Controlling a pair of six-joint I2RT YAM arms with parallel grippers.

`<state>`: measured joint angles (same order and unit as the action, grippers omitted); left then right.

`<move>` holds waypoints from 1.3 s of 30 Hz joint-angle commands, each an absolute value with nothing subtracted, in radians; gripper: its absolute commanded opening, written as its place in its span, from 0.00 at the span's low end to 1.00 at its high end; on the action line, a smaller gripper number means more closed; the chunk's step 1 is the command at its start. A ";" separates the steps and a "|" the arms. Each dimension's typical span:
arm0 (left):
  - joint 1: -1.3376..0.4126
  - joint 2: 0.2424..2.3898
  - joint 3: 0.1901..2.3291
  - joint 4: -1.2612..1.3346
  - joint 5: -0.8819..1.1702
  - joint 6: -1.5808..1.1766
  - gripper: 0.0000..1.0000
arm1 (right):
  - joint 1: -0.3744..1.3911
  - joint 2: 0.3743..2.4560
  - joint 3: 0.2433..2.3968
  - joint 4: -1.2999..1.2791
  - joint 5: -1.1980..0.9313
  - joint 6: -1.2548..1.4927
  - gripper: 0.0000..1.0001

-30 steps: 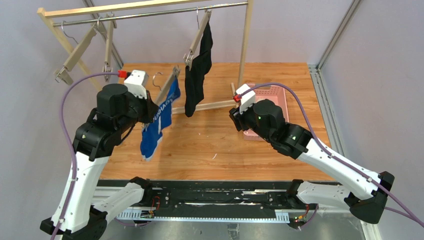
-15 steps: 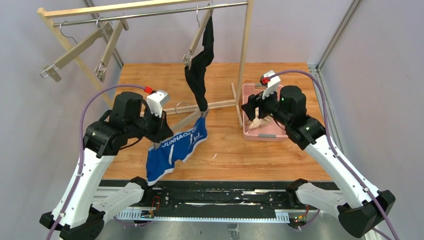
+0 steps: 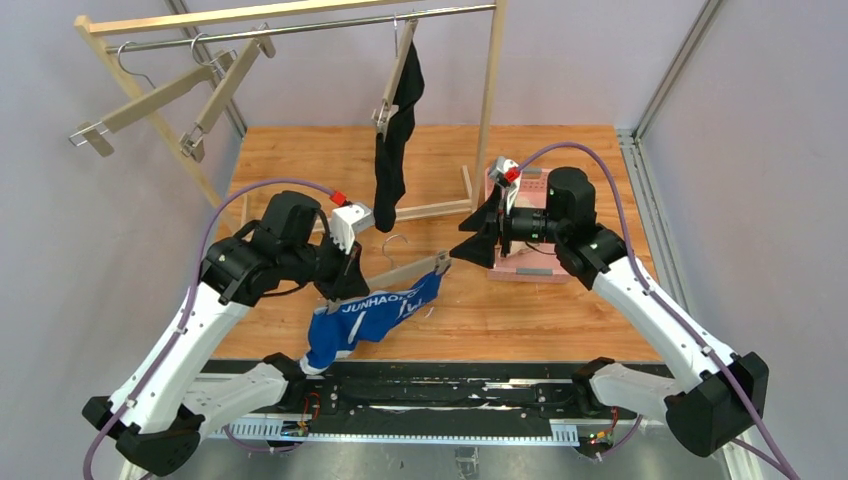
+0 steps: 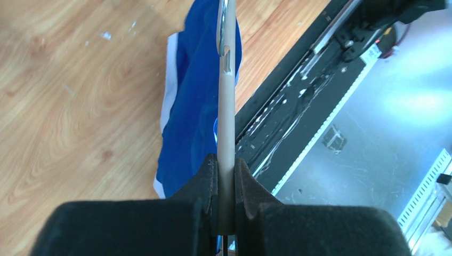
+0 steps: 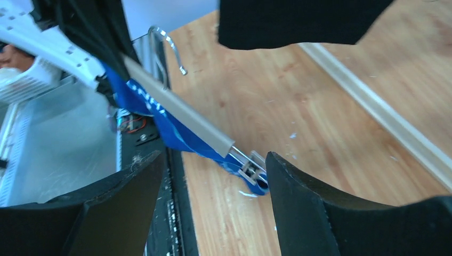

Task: Remove the underwear clipped to the hanger

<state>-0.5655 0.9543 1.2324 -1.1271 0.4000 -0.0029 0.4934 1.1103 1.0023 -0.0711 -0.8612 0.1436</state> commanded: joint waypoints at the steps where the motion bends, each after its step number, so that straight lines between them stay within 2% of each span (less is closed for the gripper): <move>1: -0.574 0.912 1.263 -0.986 0.562 0.010 0.00 | 0.482 1.119 0.970 0.003 -1.087 0.140 0.72; 4: -0.574 0.906 1.264 -0.958 0.617 0.001 0.00 | 0.480 1.114 0.960 0.001 -1.065 0.111 0.72; 15: -0.574 0.878 1.265 -0.958 0.608 -0.012 0.00 | 0.432 1.108 0.977 0.000 -1.033 0.054 0.72; 33: -0.574 0.869 1.267 -0.893 0.585 -0.050 0.00 | 0.424 1.160 0.922 0.120 -1.143 0.185 0.70; 34: -0.574 0.870 1.265 -0.890 0.583 -0.053 0.00 | 0.424 1.160 0.921 0.120 -1.141 0.186 0.67; 35: -0.574 0.870 1.265 -0.887 0.583 -0.053 0.00 | 0.424 1.160 0.920 0.121 -1.142 0.186 0.59; 36: -0.574 0.870 1.263 -0.887 0.582 -0.055 0.00 | 0.424 1.160 0.921 0.121 -1.143 0.186 0.46; 38: -0.574 0.868 1.261 -0.887 0.581 -0.056 0.00 | 0.424 1.158 0.922 0.120 -1.138 0.186 0.11; 39: -0.574 0.868 1.259 -0.888 0.579 -0.057 0.00 | 0.425 1.156 0.923 0.118 -1.127 0.185 0.02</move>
<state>-0.5655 0.8803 1.2396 -0.9459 0.5728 -0.0322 0.4347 1.1606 0.9222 0.0887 -1.1255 0.1665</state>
